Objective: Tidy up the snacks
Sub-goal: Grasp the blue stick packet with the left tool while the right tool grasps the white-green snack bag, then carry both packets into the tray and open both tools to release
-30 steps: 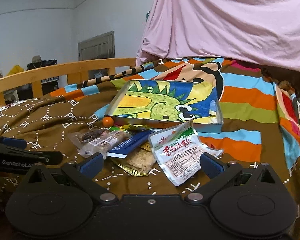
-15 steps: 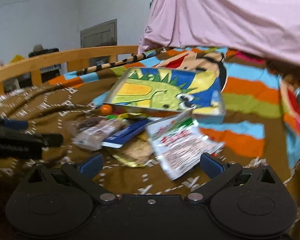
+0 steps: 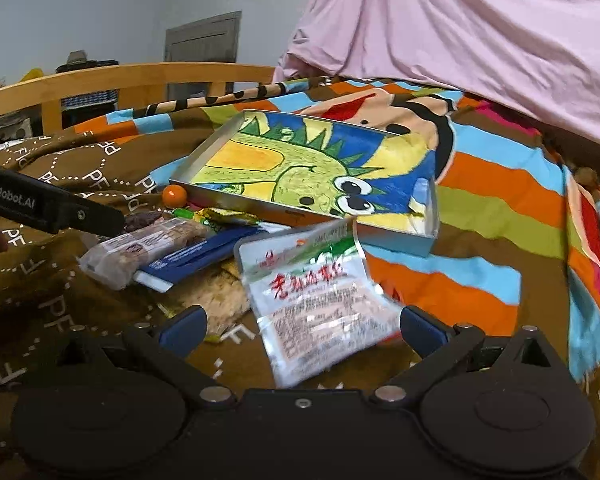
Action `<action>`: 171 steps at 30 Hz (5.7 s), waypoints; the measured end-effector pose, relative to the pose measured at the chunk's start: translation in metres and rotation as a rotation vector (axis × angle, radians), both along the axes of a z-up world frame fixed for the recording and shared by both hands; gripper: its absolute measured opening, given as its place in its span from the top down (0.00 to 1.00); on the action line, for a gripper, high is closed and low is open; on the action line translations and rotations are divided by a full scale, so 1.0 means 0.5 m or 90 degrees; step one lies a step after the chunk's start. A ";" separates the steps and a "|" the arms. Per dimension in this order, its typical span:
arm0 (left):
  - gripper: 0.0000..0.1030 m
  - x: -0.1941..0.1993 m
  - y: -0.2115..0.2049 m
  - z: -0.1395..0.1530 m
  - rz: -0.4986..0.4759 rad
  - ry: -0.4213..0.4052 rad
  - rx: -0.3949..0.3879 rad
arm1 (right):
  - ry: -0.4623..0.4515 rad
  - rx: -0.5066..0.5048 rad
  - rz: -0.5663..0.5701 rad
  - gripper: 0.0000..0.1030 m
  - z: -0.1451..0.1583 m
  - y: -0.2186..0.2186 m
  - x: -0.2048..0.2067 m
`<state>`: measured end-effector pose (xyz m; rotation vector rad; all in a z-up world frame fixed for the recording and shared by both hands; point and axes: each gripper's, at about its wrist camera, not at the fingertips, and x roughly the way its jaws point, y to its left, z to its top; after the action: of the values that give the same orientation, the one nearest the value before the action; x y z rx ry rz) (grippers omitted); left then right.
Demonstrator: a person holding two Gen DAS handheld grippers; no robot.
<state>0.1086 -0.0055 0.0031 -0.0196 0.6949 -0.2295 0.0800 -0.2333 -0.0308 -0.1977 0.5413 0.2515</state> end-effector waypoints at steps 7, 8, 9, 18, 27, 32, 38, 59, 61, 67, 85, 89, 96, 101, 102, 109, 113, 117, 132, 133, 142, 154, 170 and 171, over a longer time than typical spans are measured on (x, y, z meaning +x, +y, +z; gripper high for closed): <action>0.01 0.061 -0.007 -0.015 -0.030 0.045 0.000 | 0.024 -0.021 0.019 0.00 -0.005 -0.017 0.082; 0.01 0.069 -0.009 -0.019 -0.035 0.054 -0.001 | 0.034 -0.021 0.022 0.00 -0.009 -0.021 0.095; 0.01 0.075 -0.011 -0.021 -0.038 0.061 -0.003 | 0.045 -0.019 0.025 0.00 -0.012 -0.025 0.107; 0.01 0.104 -0.023 -0.046 -0.044 0.101 -0.006 | 0.110 0.042 0.015 0.00 -0.048 -0.057 0.153; 0.02 0.093 -0.048 -0.035 -0.056 0.067 -0.016 | 0.150 0.141 -0.032 0.01 -0.042 -0.096 0.118; 0.02 0.101 -0.068 -0.045 -0.059 0.086 0.002 | 0.179 0.201 -0.029 0.01 -0.038 -0.107 0.098; 0.02 0.087 -0.081 -0.022 -0.070 0.023 0.012 | 0.195 0.254 -0.014 0.11 -0.044 -0.107 0.091; 0.22 0.143 -0.129 -0.057 -0.248 0.104 0.020 | 0.190 0.382 -0.030 0.44 -0.092 -0.128 0.126; 0.22 0.140 -0.127 -0.057 -0.245 0.105 0.019 | 0.189 0.377 -0.039 0.56 -0.094 -0.128 0.128; 0.25 0.149 -0.133 -0.055 -0.210 0.123 0.012 | 0.181 0.364 -0.066 0.73 -0.092 -0.131 0.124; 0.45 0.156 -0.149 -0.066 -0.139 0.135 0.033 | 0.155 0.346 -0.089 0.79 -0.085 -0.149 0.127; 0.59 0.154 -0.136 -0.062 -0.118 0.141 0.023 | 0.147 0.333 -0.087 0.82 -0.078 -0.140 0.123; 0.64 0.117 -0.119 -0.046 -0.108 0.156 -0.016 | 0.092 0.274 -0.083 0.86 -0.043 -0.117 0.093; 0.64 0.076 -0.112 -0.027 -0.112 0.152 -0.027 | 0.067 0.252 -0.078 0.88 -0.018 -0.103 0.067; 0.64 0.068 -0.109 -0.023 -0.107 0.148 -0.028 | 0.066 0.251 -0.077 0.88 -0.015 -0.101 0.063; 0.65 0.028 -0.086 0.012 -0.096 0.115 -0.062 | 0.022 0.220 -0.063 0.89 0.024 -0.078 0.030; 0.65 0.010 -0.075 0.036 -0.086 0.072 -0.068 | -0.011 0.204 -0.067 0.89 0.048 -0.076 0.020; 0.65 0.017 -0.063 0.060 -0.071 0.038 -0.088 | -0.035 0.207 -0.069 0.89 0.074 -0.077 0.030; 0.65 0.249 -0.011 0.100 0.019 -0.098 -0.050 | -0.054 0.267 -0.046 0.89 0.117 -0.011 0.323; 0.65 0.265 -0.007 0.094 0.024 -0.098 -0.050 | -0.052 0.267 -0.044 0.89 0.113 -0.004 0.347; 0.65 0.377 0.019 0.033 0.061 -0.075 -0.057 | -0.019 0.278 -0.058 0.89 0.063 0.036 0.464; 0.65 0.449 0.002 -0.036 0.068 -0.039 -0.026 | 0.077 0.279 -0.082 0.89 -0.001 0.049 0.543; 0.62 0.470 -0.024 -0.080 0.072 -0.005 0.010 | 0.119 0.223 -0.121 0.77 -0.023 0.036 0.579; 0.62 0.470 -0.025 -0.082 0.072 -0.004 0.012 | 0.120 0.217 -0.121 0.75 -0.025 0.035 0.577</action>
<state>0.3436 -0.0182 -0.0377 -0.0396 0.6877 -0.1147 0.3686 -0.2156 -0.0431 0.2092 0.6900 0.1749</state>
